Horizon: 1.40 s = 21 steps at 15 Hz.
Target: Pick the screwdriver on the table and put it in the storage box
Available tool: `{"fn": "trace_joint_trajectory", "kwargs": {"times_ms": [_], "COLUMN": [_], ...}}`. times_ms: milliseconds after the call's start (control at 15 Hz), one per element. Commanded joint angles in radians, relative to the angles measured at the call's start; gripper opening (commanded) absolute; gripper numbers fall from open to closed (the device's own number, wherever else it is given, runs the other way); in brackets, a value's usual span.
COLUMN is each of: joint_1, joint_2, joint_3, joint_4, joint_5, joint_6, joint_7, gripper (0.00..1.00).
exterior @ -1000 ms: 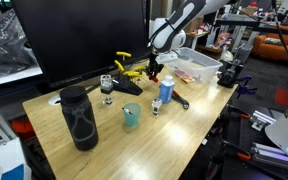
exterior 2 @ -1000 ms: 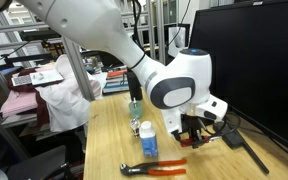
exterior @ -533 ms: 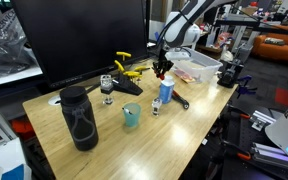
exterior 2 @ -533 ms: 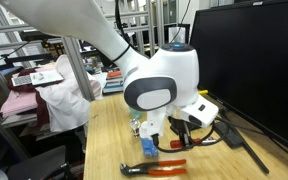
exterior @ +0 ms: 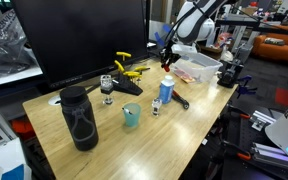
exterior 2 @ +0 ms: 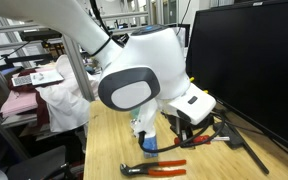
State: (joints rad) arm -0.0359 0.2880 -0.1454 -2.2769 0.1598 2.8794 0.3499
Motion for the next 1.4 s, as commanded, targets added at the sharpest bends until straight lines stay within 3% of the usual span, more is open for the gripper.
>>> {"fn": "trace_joint_trajectory", "kwargs": {"times_ms": [0, 133, 467, 600, 867, 1133, 1333], "joint_1": [0.127, 0.227, 0.467, 0.58, 0.701, 0.787, 0.804], "joint_2": [-0.035, -0.019, 0.02, 0.044, 0.025, 0.041, 0.049], "joint_3": [-0.17, -0.314, -0.608, -0.727, -0.912, -1.038, -1.062], "joint_4": [-0.067, -0.068, -0.04, -0.028, -0.046, -0.058, -0.076], "joint_5": [-0.179, -0.335, -0.592, -0.668, -0.74, -0.777, -0.764], "joint_6": [0.091, 0.129, 0.129, 0.098, 0.075, 0.048, 0.009], "joint_7": [0.229, 0.396, 0.743, 0.898, 1.036, 1.109, 1.113], "gripper": [0.08, 0.08, 0.08, 0.08, 0.08, 0.08, 0.08]}}
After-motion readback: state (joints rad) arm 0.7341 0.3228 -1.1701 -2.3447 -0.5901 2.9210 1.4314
